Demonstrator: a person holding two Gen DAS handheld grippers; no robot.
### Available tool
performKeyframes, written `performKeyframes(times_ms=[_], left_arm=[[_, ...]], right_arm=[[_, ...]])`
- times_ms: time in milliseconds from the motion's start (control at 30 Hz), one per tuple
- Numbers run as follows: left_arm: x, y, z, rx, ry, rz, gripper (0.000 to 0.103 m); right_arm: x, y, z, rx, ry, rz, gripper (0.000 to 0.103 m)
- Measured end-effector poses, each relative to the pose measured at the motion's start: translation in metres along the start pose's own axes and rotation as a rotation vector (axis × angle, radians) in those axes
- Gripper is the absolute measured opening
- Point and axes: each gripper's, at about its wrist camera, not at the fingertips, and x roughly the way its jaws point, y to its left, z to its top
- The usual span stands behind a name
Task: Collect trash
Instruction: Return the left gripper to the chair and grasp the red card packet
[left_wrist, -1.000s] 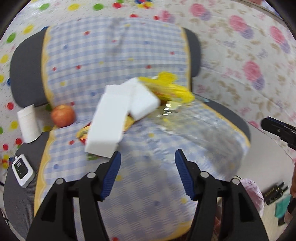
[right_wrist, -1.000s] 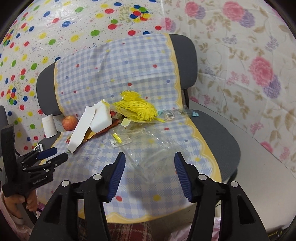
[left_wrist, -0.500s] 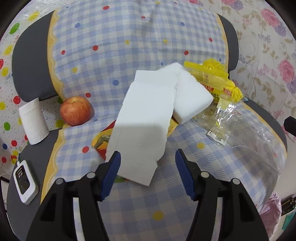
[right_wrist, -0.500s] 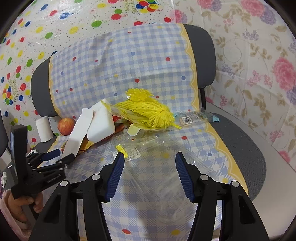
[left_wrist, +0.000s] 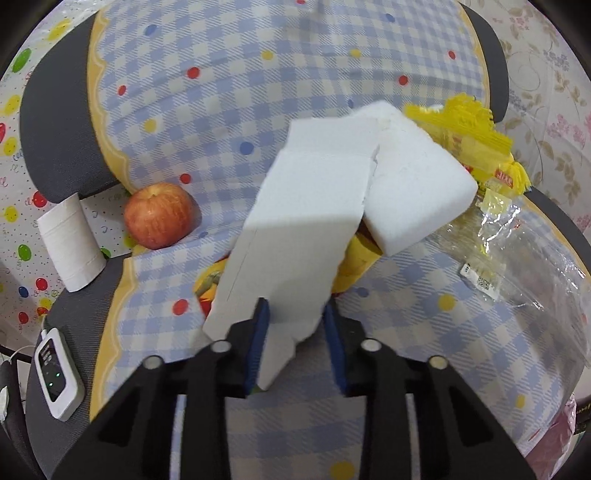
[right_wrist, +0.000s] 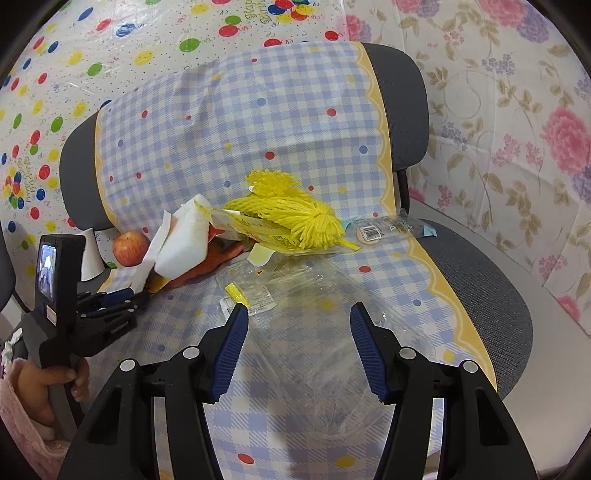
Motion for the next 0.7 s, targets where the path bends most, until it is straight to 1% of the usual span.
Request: performKeyframes(times_ms=[67, 100, 167, 200, 233, 267, 300, 367, 400, 467, 533, 567, 633, 700], left_arm=[[-0.018, 0.012, -0.001, -0.011, -0.048, 0.000, 0.015], [-0.026, 0.016, -0.001, -0.012, -0.068, -0.001, 0.010], [-0.047, 0.029, -0.001, -0.032, -0.123, -0.009, 0.003], [-0.055, 0.034, 0.000, -0.046, -0.137, -0.024, 0.000], [-0.065, 0.041, 0.001, -0.070, -0.147, -0.055, 0.000], [-0.077, 0.049, 0.000, -0.102, -0.153, -0.103, 0.000], [-0.082, 0.052, 0.000, -0.110, -0.157, -0.128, 0.000], [-0.095, 0.051, -0.001, -0.100, -0.154, -0.187, 0.000], [-0.101, 0.049, -0.004, -0.087, -0.139, -0.239, 0.000], [-0.102, 0.043, -0.010, -0.069, -0.099, -0.296, 0.000], [-0.097, 0.036, -0.016, -0.053, -0.052, -0.332, 0.000], [-0.095, 0.033, -0.017, -0.049, -0.042, -0.341, 0.000], [-0.084, 0.027, -0.020, -0.042, -0.031, -0.316, 0.000], [-0.075, 0.022, -0.022, -0.046, -0.043, -0.291, 0.000]], right_arm=[[-0.004, 0.002, 0.000, -0.008, -0.005, -0.001, 0.059], [-0.007, 0.003, 0.000, -0.013, -0.008, -0.001, 0.059], [-0.011, 0.005, 0.000, -0.021, -0.016, -0.004, 0.059], [-0.013, 0.005, 0.000, -0.021, -0.019, -0.002, 0.059], [-0.015, 0.007, 0.001, -0.021, -0.022, 0.000, 0.059], [-0.016, 0.007, 0.000, -0.021, -0.024, 0.002, 0.059], [-0.018, 0.009, 0.000, -0.023, -0.026, 0.004, 0.059], [-0.020, 0.010, -0.001, -0.024, -0.026, 0.006, 0.059], [-0.021, 0.011, -0.001, -0.025, -0.024, 0.006, 0.059], [-0.022, 0.011, -0.004, -0.028, -0.019, 0.003, 0.059], [-0.022, 0.010, -0.005, -0.026, -0.011, -0.001, 0.059], [-0.022, 0.010, -0.006, -0.024, -0.008, -0.003, 0.059], [-0.021, 0.009, -0.009, -0.018, -0.001, -0.006, 0.059], [-0.021, 0.008, -0.010, -0.015, 0.002, -0.008, 0.059]])
